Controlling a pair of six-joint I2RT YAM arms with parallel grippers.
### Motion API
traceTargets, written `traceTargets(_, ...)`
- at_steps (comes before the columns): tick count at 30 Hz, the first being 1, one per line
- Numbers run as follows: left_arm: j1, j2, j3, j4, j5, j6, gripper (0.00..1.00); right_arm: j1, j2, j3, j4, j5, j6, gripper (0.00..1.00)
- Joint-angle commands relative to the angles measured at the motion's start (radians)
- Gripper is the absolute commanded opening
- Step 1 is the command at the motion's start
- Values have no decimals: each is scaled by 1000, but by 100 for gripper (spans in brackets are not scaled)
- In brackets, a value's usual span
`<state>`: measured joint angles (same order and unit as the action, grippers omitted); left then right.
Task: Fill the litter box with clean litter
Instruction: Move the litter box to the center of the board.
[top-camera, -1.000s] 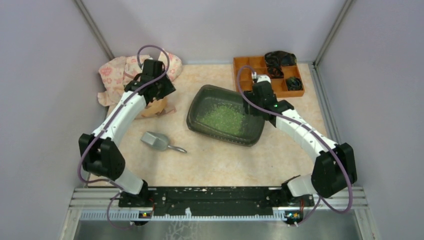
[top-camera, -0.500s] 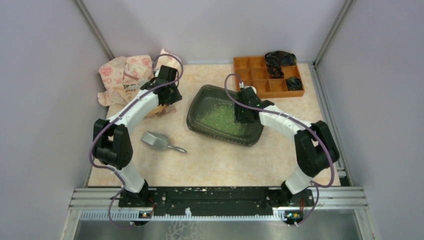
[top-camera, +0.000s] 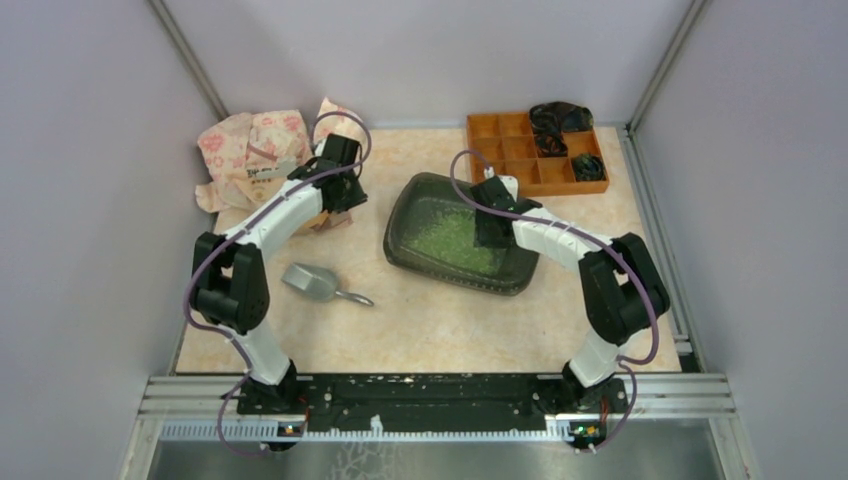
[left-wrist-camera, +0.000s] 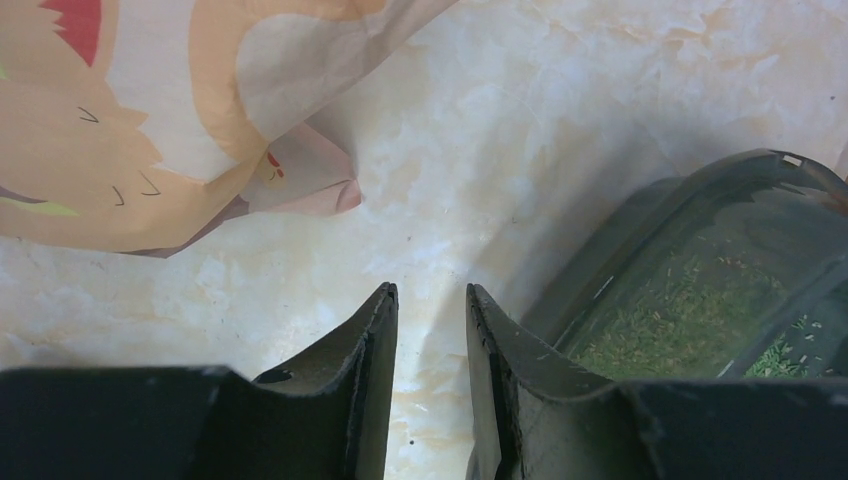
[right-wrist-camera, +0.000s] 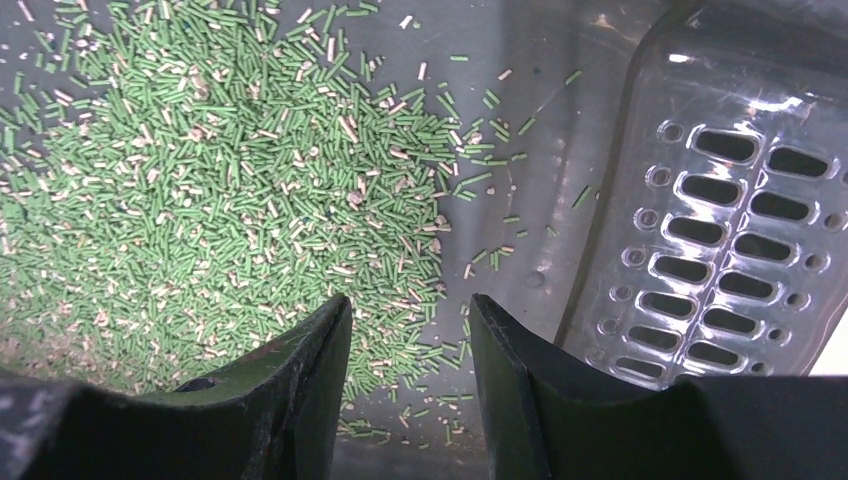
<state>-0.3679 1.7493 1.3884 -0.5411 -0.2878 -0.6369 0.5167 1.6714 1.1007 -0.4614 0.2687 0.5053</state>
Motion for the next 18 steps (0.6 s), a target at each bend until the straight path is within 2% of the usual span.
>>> traceTargets(1, -15, 23, -7, 22, -5, -10, 38, -8, -21, -24, -49, 91, 26, 48)
traceTargets(12, -29, 12, -12, 33, 12, -6, 41, -165, -217, -173, -46, 78, 3, 48)
traceTargets(18, -29, 1, -2, 47, -6, 17, 46, -178, -327, -177, 5, -6, -47, 49)
